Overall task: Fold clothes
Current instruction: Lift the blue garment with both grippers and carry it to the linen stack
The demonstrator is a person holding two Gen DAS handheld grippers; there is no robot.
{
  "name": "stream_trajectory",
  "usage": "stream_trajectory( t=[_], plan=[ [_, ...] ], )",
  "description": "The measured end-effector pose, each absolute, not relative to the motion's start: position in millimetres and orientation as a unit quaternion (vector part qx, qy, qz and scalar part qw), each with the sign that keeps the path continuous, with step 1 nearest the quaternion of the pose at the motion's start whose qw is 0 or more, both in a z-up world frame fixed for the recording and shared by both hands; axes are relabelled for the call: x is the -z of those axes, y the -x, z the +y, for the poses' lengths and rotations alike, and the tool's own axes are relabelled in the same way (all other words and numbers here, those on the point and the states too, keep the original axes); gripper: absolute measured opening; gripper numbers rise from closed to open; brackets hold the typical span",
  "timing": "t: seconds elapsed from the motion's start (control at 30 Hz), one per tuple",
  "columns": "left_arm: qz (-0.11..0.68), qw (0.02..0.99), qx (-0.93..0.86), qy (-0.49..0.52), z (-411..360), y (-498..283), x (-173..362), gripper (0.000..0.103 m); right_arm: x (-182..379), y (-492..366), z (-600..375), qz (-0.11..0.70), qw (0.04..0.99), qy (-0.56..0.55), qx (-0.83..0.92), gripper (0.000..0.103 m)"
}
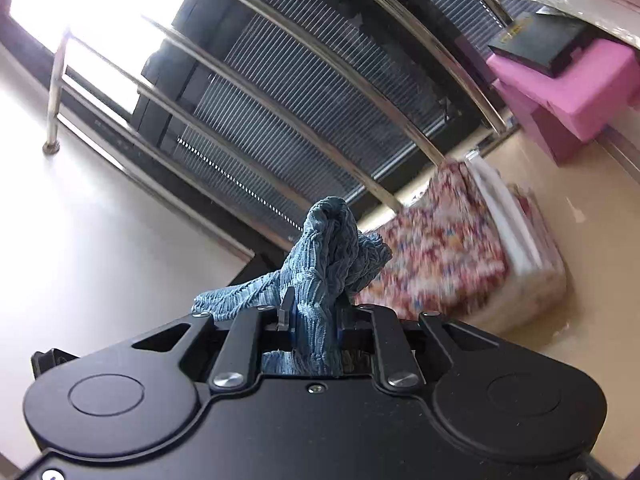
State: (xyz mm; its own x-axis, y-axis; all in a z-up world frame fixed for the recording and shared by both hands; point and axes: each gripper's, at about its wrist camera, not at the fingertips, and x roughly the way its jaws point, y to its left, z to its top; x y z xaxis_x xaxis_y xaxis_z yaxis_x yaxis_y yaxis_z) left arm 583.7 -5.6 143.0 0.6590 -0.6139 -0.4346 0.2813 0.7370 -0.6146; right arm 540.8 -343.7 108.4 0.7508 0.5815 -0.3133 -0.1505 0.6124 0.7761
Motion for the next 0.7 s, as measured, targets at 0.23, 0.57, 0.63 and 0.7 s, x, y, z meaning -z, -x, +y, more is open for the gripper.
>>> stream_trajectory(
  t=[0.23,0.57,0.63,0.7],
  plan=[
    [0.332,0.871,0.250,0.261,-14.4,-645.9,-136.0,0.015,-111.2,-607.0,-356.0,0.285,0.859,-0.376,-0.198,0.017],
    [0.376,0.861,0.210,0.270,-19.6,-722.4,-84.7,0.015,-66.7,-689.4,-354.1,0.328,0.849,-0.371,-0.186,0.017],
    [0.385,0.858,0.201,0.274,-17.7,-732.2,-70.2,0.015,-53.1,-700.8,-355.0,0.336,0.844,-0.375,-0.185,0.017],
    [0.391,0.854,0.199,0.281,-15.3,-738.6,-58.4,0.015,-39.8,-709.4,-357.0,0.342,0.841,-0.377,-0.181,0.017]
  ],
)
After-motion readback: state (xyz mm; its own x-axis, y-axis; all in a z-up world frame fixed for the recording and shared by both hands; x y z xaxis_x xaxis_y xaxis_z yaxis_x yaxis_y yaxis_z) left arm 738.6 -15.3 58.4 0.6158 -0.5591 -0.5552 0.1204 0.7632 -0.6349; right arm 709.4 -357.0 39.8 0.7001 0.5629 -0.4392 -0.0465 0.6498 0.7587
